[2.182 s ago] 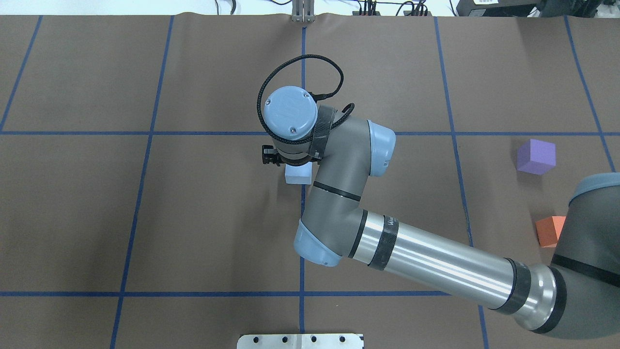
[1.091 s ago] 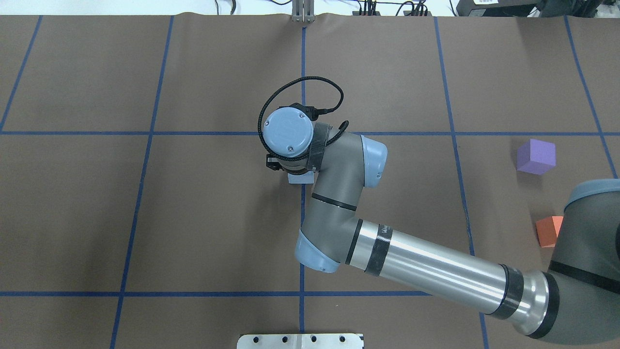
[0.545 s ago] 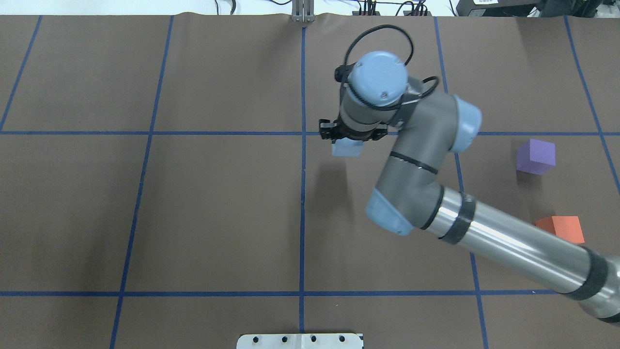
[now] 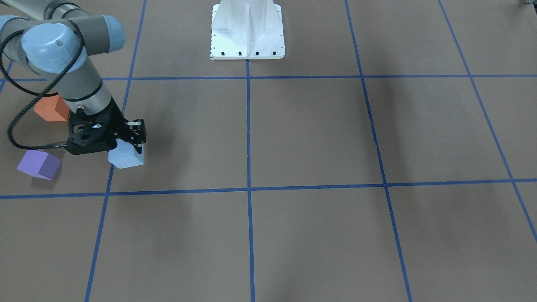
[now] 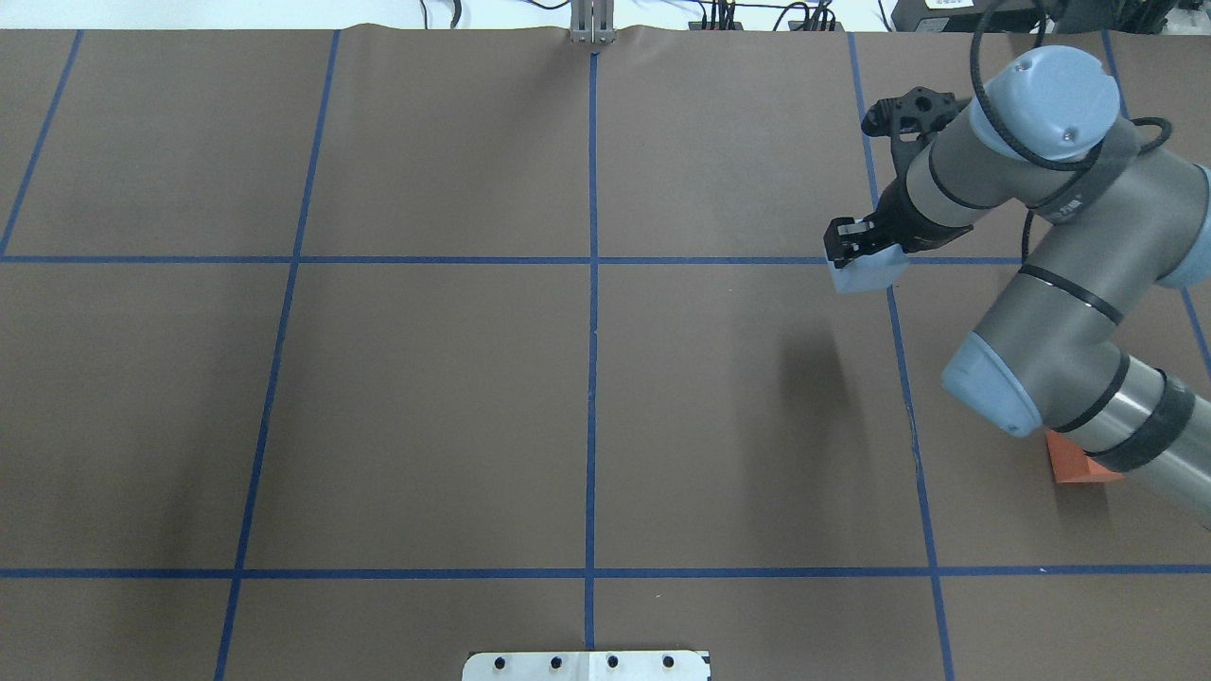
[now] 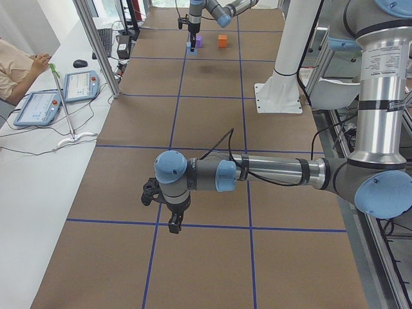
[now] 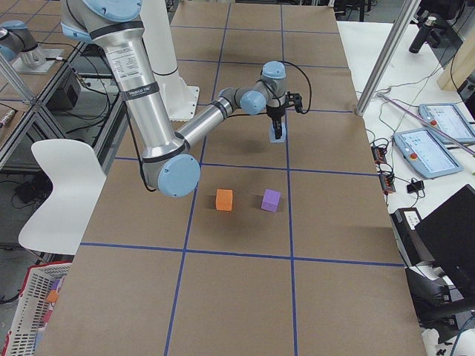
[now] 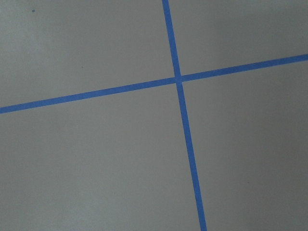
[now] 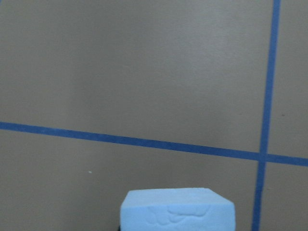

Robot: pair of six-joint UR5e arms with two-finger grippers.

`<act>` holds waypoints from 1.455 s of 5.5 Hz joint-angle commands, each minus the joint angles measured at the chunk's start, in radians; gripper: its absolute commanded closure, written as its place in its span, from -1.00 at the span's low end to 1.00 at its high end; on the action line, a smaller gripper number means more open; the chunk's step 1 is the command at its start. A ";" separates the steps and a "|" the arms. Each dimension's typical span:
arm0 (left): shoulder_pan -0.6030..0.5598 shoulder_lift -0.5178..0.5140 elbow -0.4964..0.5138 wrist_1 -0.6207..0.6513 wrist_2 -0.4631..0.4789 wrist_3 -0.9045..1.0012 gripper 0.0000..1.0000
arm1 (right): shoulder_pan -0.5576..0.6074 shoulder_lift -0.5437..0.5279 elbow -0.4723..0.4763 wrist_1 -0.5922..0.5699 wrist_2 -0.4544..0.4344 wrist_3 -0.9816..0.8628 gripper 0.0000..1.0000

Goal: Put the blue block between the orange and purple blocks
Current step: 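Carry the light blue cube with the right gripper toward the purple cube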

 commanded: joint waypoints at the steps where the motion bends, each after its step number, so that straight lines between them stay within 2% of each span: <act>1: 0.000 0.000 -0.003 0.000 0.001 -0.002 -1.00 | 0.087 -0.178 0.089 0.048 0.056 -0.058 1.00; 2: 0.000 0.000 -0.005 0.000 0.009 -0.001 -1.00 | 0.137 -0.314 0.083 0.214 0.069 -0.055 1.00; 3: 0.000 0.000 -0.005 0.000 0.010 -0.001 -1.00 | 0.154 -0.375 0.092 0.244 0.081 -0.052 0.94; 5: 0.002 0.000 -0.006 0.000 0.010 -0.001 -1.00 | 0.153 -0.410 0.063 0.243 0.081 -0.034 0.90; 6: 0.002 -0.001 -0.006 0.000 0.010 -0.001 -1.00 | 0.150 -0.414 0.047 0.245 0.078 0.031 0.88; 7: 0.002 -0.001 -0.006 0.000 0.010 -0.001 -1.00 | 0.136 -0.432 0.027 0.246 0.078 0.031 0.74; 8: 0.002 -0.001 -0.006 0.000 0.010 -0.001 -1.00 | 0.120 -0.441 0.028 0.260 0.078 0.034 0.72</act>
